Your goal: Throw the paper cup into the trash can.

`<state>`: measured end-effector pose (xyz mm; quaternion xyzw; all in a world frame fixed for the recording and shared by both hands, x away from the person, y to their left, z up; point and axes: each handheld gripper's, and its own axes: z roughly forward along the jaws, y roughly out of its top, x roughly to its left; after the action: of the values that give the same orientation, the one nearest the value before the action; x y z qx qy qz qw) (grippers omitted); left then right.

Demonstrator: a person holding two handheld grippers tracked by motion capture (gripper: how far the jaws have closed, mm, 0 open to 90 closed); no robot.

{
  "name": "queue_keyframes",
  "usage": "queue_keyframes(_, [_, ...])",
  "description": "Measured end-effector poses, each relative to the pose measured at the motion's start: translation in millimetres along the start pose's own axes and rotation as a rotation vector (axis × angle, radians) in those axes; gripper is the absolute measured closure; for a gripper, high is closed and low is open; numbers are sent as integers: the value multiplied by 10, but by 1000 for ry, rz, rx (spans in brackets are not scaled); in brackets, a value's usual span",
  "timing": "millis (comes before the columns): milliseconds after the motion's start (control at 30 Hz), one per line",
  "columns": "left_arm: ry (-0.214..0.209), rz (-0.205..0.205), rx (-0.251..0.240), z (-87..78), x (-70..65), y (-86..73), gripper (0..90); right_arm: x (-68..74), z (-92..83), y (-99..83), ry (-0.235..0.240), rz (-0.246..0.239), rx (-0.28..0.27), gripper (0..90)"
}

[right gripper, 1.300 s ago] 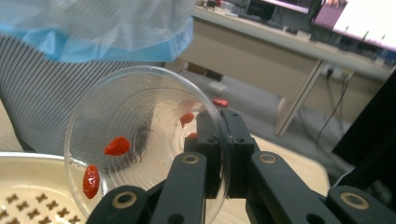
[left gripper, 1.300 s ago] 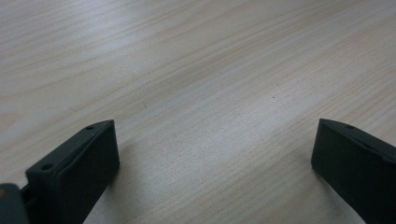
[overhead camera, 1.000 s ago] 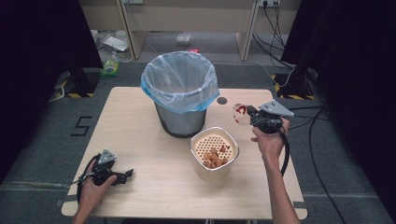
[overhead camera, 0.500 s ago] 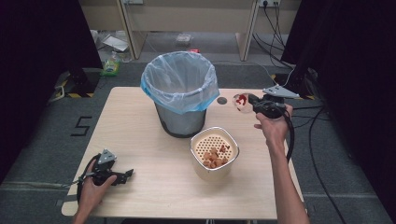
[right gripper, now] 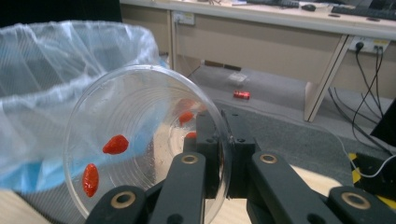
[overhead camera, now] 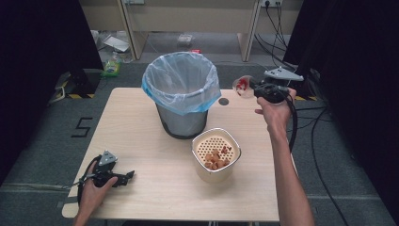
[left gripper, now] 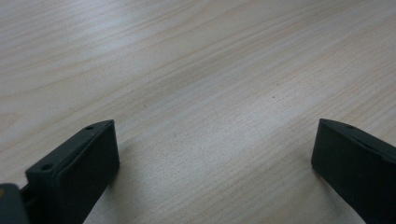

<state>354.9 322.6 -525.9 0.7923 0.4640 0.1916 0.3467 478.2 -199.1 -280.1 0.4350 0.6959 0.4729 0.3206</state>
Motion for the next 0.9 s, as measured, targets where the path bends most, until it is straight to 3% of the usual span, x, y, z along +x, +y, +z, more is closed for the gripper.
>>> queue_keyframes(200, [1,0,0,-1,-1,0,0,35,5,288,-11,-20,-26,870])
queue_keyframes(367, [0,1,0,-1,0,0,0,158,21,542,-6,-52,-52,866])
queue_keyframes(700, [-1,4,0,-5,-5,-3,1,597,263,890,66,-121,-62,859])
queue_keyframes(900, [-3,4,-2,-4,-7,-4,1,916,532,949,120,-161,-15,848])
